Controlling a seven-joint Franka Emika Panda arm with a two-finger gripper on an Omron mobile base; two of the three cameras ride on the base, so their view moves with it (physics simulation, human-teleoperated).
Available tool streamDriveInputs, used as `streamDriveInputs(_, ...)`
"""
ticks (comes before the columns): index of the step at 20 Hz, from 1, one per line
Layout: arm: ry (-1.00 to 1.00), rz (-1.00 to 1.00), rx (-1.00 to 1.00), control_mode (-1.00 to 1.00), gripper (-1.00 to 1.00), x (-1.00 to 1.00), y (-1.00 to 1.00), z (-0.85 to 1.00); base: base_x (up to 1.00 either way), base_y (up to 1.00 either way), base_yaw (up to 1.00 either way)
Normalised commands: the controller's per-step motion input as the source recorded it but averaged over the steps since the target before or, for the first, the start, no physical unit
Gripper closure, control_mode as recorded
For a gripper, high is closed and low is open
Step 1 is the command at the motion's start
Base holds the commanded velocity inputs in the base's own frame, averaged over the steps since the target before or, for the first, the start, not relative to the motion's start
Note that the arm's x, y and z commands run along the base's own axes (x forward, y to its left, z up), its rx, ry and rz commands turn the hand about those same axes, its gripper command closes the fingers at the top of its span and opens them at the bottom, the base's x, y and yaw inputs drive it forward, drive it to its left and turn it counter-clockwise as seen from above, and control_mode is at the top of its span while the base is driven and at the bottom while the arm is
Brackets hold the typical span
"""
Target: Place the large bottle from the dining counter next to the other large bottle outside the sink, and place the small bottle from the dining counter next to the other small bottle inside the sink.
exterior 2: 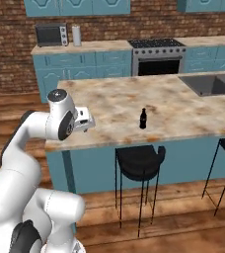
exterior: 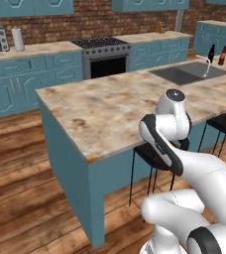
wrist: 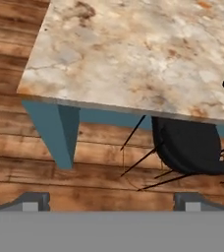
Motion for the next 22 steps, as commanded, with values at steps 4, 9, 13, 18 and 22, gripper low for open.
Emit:
streamDriveInputs(4,0.0,0.0,0.0,1.0,-1.0,0.0,0.0,0.0,-0.01,-1.0,0.36)
streamDriveInputs(9,0.0,0.0,0.0,1.0,-1.0,0.0,0.0,0.0,-0.09,-1.0,0.25)
streamDriveInputs(13,0.0,0.0,0.0,1.0,-1.0,0.0,0.0,0.0,0.0,-0.93,0.22)
streamDriveInputs(18,0.0,0.0,0.0,1.0,-1.0,0.0,0.0,0.0,0.01,-0.69,0.17)
streamDriveInputs(22,0.0,0.0,0.0,1.0,-1.0,0.0,0.0,0.0,0.19,-0.25,0.05)
